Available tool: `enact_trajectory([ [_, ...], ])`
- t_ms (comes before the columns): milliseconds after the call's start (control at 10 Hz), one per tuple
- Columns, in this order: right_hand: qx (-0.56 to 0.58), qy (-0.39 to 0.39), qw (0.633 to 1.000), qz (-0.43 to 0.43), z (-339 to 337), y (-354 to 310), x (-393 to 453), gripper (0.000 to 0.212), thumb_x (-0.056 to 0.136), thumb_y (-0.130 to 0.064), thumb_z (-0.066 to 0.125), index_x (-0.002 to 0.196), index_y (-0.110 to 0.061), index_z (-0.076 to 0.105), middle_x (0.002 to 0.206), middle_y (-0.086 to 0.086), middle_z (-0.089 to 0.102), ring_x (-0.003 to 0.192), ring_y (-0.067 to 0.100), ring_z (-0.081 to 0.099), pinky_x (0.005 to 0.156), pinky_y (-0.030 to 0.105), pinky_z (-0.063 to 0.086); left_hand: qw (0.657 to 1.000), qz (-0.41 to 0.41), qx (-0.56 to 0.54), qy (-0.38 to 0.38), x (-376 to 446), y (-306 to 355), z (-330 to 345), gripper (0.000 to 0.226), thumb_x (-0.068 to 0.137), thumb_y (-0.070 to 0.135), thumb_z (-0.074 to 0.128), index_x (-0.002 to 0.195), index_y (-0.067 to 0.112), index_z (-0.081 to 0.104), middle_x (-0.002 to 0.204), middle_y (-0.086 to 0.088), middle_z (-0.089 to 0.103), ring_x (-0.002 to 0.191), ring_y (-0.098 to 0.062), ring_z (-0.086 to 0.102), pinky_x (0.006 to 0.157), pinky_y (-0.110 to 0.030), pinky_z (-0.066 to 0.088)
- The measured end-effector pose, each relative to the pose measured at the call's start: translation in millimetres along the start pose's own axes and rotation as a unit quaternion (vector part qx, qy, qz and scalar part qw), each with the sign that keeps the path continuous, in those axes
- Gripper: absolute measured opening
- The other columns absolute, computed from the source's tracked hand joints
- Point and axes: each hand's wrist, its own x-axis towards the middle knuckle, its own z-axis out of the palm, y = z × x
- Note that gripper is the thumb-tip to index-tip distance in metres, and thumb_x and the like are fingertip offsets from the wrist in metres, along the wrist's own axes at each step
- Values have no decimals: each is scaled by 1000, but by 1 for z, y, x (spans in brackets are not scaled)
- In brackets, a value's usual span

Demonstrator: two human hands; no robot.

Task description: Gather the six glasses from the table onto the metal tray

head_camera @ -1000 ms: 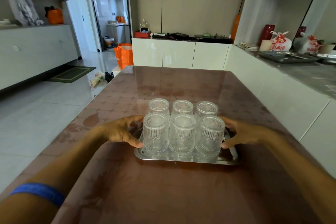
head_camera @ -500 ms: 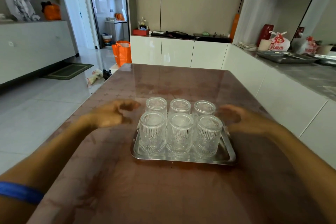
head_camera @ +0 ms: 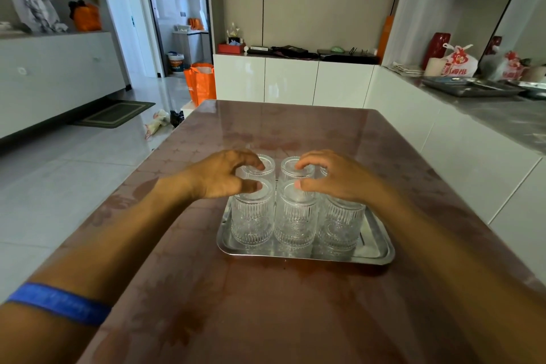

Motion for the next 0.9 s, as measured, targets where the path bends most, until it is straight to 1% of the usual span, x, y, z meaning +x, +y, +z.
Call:
enact_trajectory([
  [100,63,2,998,-4,-10,6,-5,41,85,-48,71,120,-28,68,121,-23,56,112,-3,51,94,26,35,1000,5,-3,-5,-2,-1,2,49,90,40,65,136,29,56,156,5,41,137,-22,45,113,-40,38],
  [200,125,13,992,25,-29,18,-15,43,81,-50,70,120,-31,66,122,-25,56,112,-5,52,99,26,36,1000,8,11,-5,0,-1,1,49,90,42,64,137,29,55,156,5,41,136,-22,46,113,-41,38],
  [300,79,-38,994,66,-48,45,-35,46,83,-39,76,126,-37,59,134,-19,49,125,4,42,105,31,31,1000,9,9,2,0,-4,2,48,90,42,64,136,30,56,155,6,43,134,-22,48,111,-39,38],
  [400,96,-45,992,73,-39,59,-46,42,87,-30,74,127,-26,64,136,-13,51,131,8,41,107,29,28,1000,14,6,5,-1,-5,3,46,90,42,64,134,31,57,152,6,46,129,-24,52,111,-44,40],
  [500,123,-4,991,57,-32,60,-46,34,87,-26,75,120,-24,69,132,-11,57,130,10,47,105,27,30,1000,17,-6,13,-1,-6,4,45,90,40,65,133,30,58,151,6,47,132,-23,50,111,-42,40],
  [600,136,22,989,57,-31,60,-47,25,86,-26,76,110,-30,71,130,-10,60,129,11,49,112,38,33,999,24,-8,20,-2,-6,6,44,91,39,65,133,30,59,150,7,48,135,-19,45,106,-32,37],
  [700,145,20,987,63,-29,60,-47,23,86,-25,76,107,-33,70,132,-7,61,131,13,49,114,45,32,1000,19,-5,18,-1,-7,6,43,91,38,64,133,30,59,150,7,48,136,-19,45,105,-32,37],
  [800,141,41,987,70,-21,56,-49,25,88,-29,73,113,-31,70,131,-8,63,128,12,52,111,43,36,1000,8,15,5,-3,-1,6,46,92,39,62,137,29,56,153,5,45,135,-21,47,108,-35,38],
  [900,209,176,959,71,-22,48,-56,25,90,-34,70,114,-39,68,121,-18,67,117,4,59,100,28,46,998,7,12,66,-10,6,3,48,92,39,64,138,28,56,151,4,50,127,-19,56,103,-33,43],
])
